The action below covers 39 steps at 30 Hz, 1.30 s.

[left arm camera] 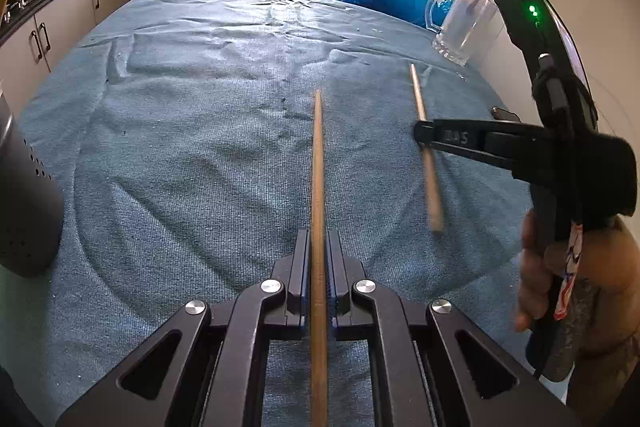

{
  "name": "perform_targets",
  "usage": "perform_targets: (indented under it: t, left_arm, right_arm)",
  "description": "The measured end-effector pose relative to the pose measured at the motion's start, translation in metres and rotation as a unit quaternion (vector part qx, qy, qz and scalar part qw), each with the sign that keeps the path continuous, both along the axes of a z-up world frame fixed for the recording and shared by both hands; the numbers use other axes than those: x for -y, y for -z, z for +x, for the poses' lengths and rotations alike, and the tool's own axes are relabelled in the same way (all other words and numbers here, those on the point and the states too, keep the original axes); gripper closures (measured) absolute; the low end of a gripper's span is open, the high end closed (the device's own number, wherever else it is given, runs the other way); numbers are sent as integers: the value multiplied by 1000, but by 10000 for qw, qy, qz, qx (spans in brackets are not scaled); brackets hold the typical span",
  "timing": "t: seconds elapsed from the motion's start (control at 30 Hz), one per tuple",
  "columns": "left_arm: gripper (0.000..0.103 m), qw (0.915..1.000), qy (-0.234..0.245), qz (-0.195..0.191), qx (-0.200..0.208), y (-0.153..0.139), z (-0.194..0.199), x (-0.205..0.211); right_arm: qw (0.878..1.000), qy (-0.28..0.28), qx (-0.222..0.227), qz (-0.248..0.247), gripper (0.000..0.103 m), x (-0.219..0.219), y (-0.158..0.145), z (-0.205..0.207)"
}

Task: Organize utensils
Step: 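Grasp a curved chopstick with the right gripper while the left holds its chopstick, then carry both chopsticks to the black cup and release them inside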

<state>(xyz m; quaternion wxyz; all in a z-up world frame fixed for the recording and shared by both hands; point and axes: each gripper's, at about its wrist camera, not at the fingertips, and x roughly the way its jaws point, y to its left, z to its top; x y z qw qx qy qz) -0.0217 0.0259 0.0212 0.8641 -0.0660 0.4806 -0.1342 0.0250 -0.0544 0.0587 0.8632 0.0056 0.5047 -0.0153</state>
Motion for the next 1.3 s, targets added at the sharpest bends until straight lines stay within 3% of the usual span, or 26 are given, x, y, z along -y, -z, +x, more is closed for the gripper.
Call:
perform_targets:
  t: [0.27, 0.5, 0.67, 0.8, 1.07, 1.2, 1.3]
  left_arm:
    - [96, 10000, -45, 34, -71, -2, -21, -4]
    - [96, 9993, 47, -35, -378, -4, -54, -15]
    - [96, 9974, 219, -198, -662, -9, -60, -17]
    - [95, 9982, 240, -80, -546, -16, -55, -18]
    - [92, 9939, 446, 454, -901, -10, -20, -4]
    - [92, 9910, 562, 546, -1089, -10, -10, -1]
    - [92, 9884, 716, 697, -1142, -10, -5, 5]
  right_arm:
    - [9995, -128, -296, 40, 95, 8, -3, -43]
    - [9953, -443, -708, 495, 94, 30, -5, -115]
    - [9904, -621, -909, 833, 92, 48, -5, -139]
    - [9861, -489, -1017, 1218, 78, 59, -5, -135]
    - [9873, -774, -1343, 341, 78, 31, -3, -95]
    - [9774, -1045, -1835, -108, 78, 17, 0, -64]
    - [9686, -1176, -2182, -182, 78, 11, 4, -44]
